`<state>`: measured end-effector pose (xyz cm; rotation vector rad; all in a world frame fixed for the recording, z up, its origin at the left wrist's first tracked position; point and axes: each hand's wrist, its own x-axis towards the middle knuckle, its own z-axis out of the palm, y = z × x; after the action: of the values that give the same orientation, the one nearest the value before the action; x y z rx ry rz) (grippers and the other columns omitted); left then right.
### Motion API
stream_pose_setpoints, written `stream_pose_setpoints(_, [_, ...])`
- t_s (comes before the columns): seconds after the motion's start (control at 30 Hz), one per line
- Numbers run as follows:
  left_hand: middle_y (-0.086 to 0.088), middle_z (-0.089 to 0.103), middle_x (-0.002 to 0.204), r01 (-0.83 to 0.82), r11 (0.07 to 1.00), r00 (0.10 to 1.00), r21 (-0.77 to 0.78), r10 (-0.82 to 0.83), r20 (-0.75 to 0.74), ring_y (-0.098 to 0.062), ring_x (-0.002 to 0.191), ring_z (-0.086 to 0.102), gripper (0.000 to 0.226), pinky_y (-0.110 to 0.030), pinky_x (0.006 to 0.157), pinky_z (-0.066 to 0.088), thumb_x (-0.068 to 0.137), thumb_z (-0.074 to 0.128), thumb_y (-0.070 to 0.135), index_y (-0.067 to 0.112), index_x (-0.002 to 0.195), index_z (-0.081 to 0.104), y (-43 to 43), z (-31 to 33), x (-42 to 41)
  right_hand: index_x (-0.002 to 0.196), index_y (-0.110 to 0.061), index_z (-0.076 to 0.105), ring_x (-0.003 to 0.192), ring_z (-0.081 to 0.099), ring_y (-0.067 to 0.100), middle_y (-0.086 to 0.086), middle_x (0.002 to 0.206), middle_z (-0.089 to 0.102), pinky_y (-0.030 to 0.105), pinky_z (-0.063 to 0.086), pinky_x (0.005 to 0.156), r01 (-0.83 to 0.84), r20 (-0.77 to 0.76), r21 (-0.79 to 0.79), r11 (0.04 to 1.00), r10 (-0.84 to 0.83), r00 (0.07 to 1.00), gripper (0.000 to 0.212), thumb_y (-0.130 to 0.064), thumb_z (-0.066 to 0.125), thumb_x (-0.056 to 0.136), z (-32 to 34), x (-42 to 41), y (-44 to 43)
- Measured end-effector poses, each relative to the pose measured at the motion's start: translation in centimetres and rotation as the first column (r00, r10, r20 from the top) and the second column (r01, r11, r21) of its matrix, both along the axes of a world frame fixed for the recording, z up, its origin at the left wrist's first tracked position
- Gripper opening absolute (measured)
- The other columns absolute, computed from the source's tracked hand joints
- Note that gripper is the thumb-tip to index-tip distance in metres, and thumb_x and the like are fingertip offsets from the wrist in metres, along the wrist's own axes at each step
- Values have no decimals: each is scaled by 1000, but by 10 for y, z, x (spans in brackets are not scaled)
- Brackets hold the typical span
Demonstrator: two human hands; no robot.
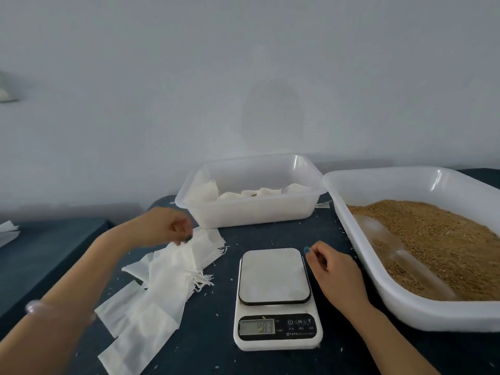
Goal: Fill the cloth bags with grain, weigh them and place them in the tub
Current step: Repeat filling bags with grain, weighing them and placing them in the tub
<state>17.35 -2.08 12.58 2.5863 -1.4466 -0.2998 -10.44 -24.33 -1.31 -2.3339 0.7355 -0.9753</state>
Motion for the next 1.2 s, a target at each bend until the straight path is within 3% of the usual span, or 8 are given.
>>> stream_pose_setpoints(0.13, [22,64,87,-62,935,997,348,38,74,5,78,60,25,-15,74,50,82,67,59,37,88,57,67,-35,-17,67,-34,43,56,54,5,-9,51,49,17,27,44,4,-3,-7,1000,-4,1000,31,-39,54,96,1,-1,2])
stream_pose_setpoints(0.23, [22,47,109,-124,907,990,403,85,112,3,97,53,55,-19,86,47,67,61,81,48,105,36,105,-72,-35,68,-35,43,59,55,2,-11,52,49,16,26,45,5,-24,-23,1000,-6,1000,30,-39,55,96,2,-1,3])
stream_pose_setpoints(0.47, [13,57,88,-275,954,961,115,277,3,-2,71,58,58,-10,65,43,71,76,62,42,104,33,123,-94,-56,71,-37,44,63,56,-1,-11,55,51,16,28,45,6,-63,-24,1000,-8,998,27,-37,55,96,4,-2,5])
stream_pose_setpoints(0.67, [18,60,75,-244,967,970,79,244,8,-2,64,51,34,-17,62,40,76,65,64,32,88,67,121,-92,-46,71,-37,43,60,56,0,-11,55,51,15,28,46,6,-65,-16,1000,-7,998,28,-35,56,96,5,-3,6])
stream_pose_setpoints(0.93, [4,53,64,-198,964,976,-177,176,-131,-4,56,42,32,-22,56,36,88,66,45,17,75,62,73,-75,-35,71,-37,44,65,57,-3,-11,56,53,15,29,45,11,-54,-18,1000,-12,998,27,-36,55,95,4,-3,5])
stream_pose_setpoints(1.07, [6,50,64,-198,914,960,-355,107,-260,-11,59,43,37,-29,60,35,91,68,39,4,83,57,26,-64,-49,71,-34,49,63,56,0,-11,56,55,15,30,47,3,-33,4,1000,-3,999,25,-40,55,95,5,-3,5])
stream_pose_setpoints(1.13, [4,68,76,-229,842,909,-488,6,-417,-15,71,63,13,-34,67,51,92,70,24,14,96,63,-2,-58,-63,72,-35,54,65,56,1,-12,60,58,19,34,51,-33,4,59,998,33,999,25,-48,51,93,8,-3,5])
stream_pose_setpoints(1.2, [-2,74,90,-309,754,842,-580,-66,-535,-23,84,70,25,-32,73,59,89,72,15,23,109,60,-30,-55,-80,77,-39,62,76,55,0,-15,70,64,22,37,60,-116,78,157,981,105,991,28,-59,46,88,11,-1,6])
